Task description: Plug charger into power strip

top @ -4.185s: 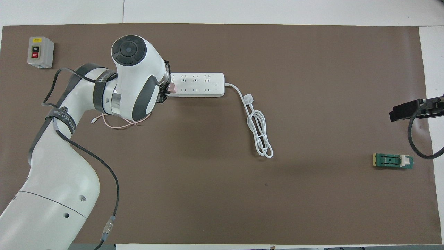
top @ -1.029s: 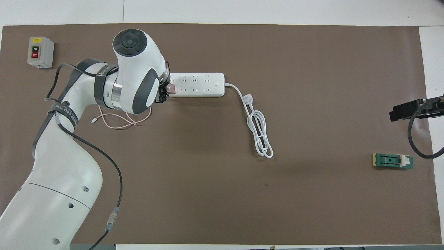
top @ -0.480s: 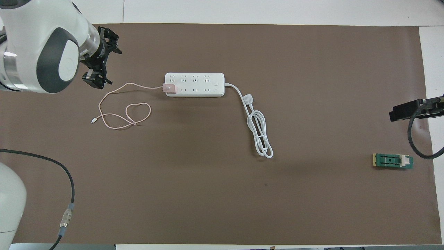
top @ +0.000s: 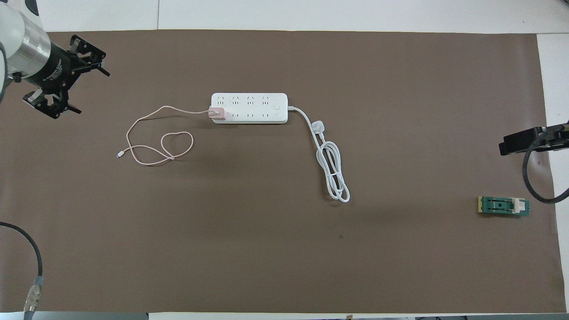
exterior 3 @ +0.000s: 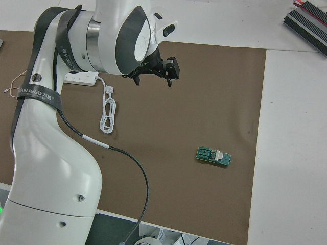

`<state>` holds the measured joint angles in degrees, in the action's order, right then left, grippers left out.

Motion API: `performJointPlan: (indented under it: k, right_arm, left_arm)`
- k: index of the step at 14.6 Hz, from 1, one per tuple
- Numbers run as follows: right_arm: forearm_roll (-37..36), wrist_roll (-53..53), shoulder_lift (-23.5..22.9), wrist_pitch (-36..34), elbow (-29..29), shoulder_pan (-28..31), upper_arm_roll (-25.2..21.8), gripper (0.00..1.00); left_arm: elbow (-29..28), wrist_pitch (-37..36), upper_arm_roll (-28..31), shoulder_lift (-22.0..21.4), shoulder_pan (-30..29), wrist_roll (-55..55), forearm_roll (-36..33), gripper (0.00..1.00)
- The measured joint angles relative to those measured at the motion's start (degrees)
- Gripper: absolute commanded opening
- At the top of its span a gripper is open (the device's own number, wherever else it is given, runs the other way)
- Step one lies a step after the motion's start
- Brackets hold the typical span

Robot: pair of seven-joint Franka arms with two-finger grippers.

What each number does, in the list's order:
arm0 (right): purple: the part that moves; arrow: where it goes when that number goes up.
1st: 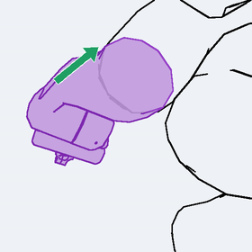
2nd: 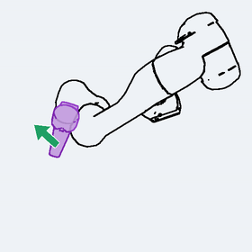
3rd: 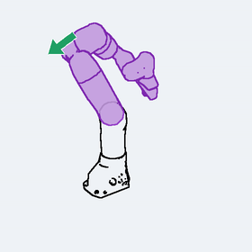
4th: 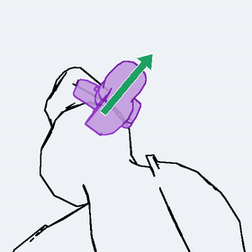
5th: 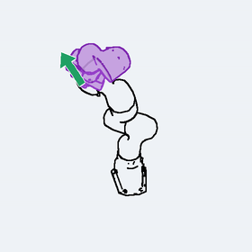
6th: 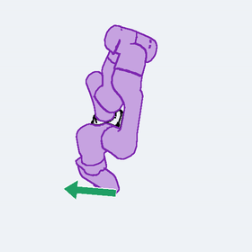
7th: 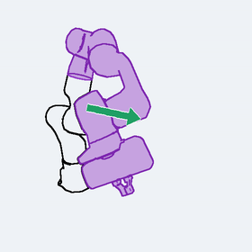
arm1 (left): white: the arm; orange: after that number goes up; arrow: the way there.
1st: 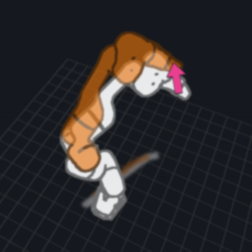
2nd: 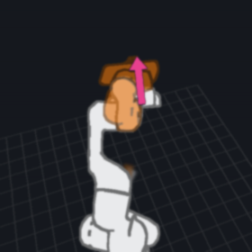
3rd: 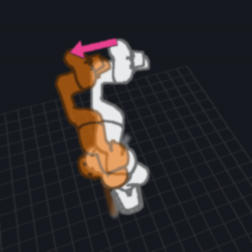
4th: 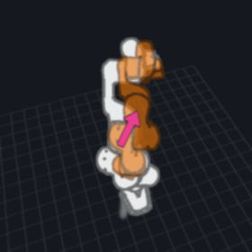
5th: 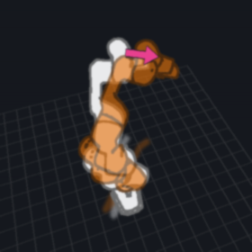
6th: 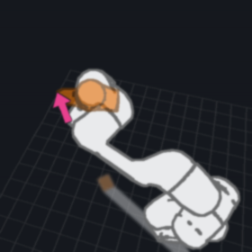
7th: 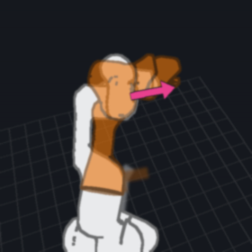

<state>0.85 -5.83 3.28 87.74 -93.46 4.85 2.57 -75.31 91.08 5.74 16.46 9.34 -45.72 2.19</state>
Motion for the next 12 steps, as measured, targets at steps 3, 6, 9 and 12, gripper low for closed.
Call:
performJointPlan:
  k: [3,6,9,12]
  right_arm:
    - [0.0,0.0,0.0,0.0,0.0,0.0,0.0,1.00]
    - [0.0,0.0,0.0,0.0,0.0,0.0,0.0,1.00]
    - [0.0,0.0,0.0,0.0,0.0,0.0,0.0,1.00]
    - [0.0,0.0,0.0,0.0,0.0,0.0,0.0,1.00]
  left_arm:
    - [-0.1,-1.7,0.0,-0.5,-0.8,9.3,-1.1,1.00]
    - [-0.2,-1.8,0.0,-0.5,-1.4,14.4,-1.2,1.00]
    - [-0.4,-1.8,-0.5,-0.5,-1.4,23.5,-1.3,1.00]
    - [-0.4,-2.1,-0.5,-0.7,-1.4,29.2,-1.3,1.00]
